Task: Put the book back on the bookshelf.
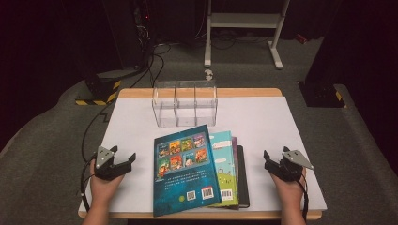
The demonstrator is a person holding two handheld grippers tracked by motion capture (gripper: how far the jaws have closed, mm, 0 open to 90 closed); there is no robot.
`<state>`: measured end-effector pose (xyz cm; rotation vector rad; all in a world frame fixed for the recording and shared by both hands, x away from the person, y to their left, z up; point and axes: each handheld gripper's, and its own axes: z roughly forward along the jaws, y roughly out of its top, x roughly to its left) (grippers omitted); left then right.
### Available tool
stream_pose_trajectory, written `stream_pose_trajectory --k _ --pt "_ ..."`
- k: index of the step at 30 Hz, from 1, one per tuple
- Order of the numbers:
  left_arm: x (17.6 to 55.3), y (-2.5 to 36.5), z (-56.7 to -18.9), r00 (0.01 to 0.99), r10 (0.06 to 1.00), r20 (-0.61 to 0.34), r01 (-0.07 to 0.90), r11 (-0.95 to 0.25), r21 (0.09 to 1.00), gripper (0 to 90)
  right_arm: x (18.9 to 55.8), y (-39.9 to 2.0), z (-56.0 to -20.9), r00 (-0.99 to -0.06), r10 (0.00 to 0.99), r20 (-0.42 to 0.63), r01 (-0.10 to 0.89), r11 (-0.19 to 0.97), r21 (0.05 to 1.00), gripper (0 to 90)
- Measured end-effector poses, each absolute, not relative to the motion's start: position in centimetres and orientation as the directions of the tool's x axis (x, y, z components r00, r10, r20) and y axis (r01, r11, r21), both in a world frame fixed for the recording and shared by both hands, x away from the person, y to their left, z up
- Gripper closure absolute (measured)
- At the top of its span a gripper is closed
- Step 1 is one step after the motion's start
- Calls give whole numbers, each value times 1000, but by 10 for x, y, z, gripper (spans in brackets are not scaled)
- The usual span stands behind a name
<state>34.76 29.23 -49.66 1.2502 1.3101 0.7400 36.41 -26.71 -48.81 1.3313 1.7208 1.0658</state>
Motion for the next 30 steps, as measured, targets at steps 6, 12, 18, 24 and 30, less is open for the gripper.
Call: stream_pose_trajectory --k 6,12,18,24,30 --pt "348 292 -497 187 938 -293 242 245 939 183 365 -266 -489 -223 973 -57 397 144 906 204" --pt "349 291 -498 189 939 -287 250 236 939 184 365 -266 -490 -218 974 -56 402 143 905 198" --pt "349 291 -498 189 939 -287 260 234 937 184 366 -266 -490 -217 975 -51 404 138 904 194" --pt "350 292 -499 190 937 -294 263 240 935 182 366 -267 -490 -217 975 -50 402 136 905 191" --pt "351 292 -499 186 932 -310 269 255 929 176 365 -267 -490 -217 975 -46 401 132 907 186"
